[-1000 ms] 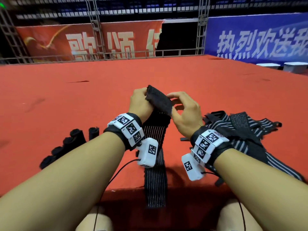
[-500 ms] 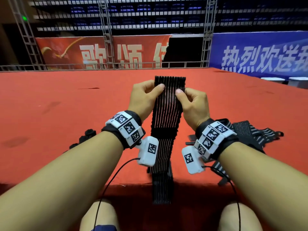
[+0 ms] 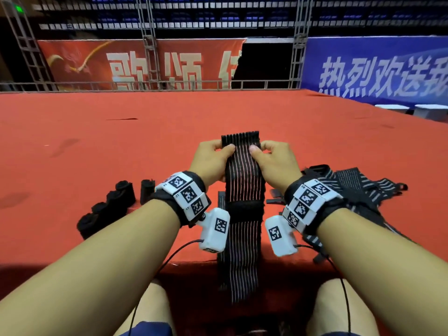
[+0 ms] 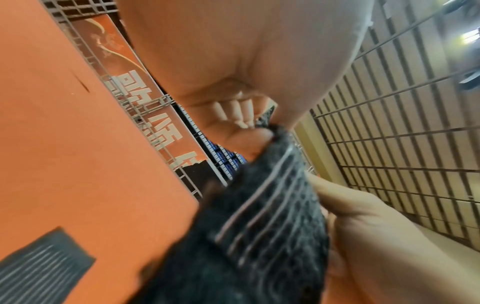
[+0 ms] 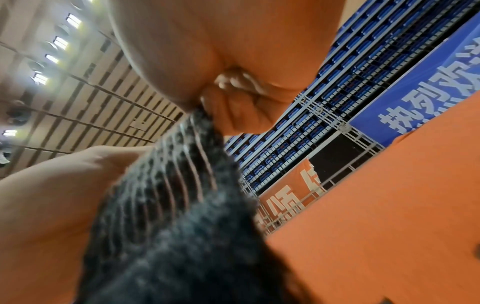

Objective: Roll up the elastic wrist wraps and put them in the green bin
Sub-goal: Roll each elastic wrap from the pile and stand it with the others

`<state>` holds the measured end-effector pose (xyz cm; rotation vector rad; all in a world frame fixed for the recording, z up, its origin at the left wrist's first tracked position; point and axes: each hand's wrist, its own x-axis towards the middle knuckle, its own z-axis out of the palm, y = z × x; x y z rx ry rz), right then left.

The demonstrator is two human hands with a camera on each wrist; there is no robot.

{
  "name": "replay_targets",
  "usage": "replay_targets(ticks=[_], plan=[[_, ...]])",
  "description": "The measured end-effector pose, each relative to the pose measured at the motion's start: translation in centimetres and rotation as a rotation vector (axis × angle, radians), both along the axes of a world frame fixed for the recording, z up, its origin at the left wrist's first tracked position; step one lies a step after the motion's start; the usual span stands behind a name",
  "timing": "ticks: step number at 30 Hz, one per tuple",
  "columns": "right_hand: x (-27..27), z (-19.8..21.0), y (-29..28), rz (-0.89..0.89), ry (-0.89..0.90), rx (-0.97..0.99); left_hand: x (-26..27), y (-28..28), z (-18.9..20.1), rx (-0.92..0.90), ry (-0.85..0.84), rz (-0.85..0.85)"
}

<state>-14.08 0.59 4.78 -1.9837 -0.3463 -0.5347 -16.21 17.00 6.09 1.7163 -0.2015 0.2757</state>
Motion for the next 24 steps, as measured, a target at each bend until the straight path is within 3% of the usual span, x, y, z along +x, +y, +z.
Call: replay_targets(ticks=[7, 11, 19, 24], plan=[[4.2, -7.9, 0.0, 0.020, 0.277, -0.115, 4.8, 1.5, -8.0, 0.125, 0.212, 0.004], [6.7, -11.0, 0.5, 0.040, 0.363, -0.157, 8.2, 2.7, -12.1, 0.162, 0.229, 0.027], [12.2, -14.9, 1.9, 0.077, 0.380, -0.018, 12.9, 3.9, -16.0, 0.143, 0.253, -0.013], [14.7, -17.6, 2.5, 0.117, 0.414, -0.049, 14.5, 4.3, -17.5, 0.101, 0.273, -0.061]])
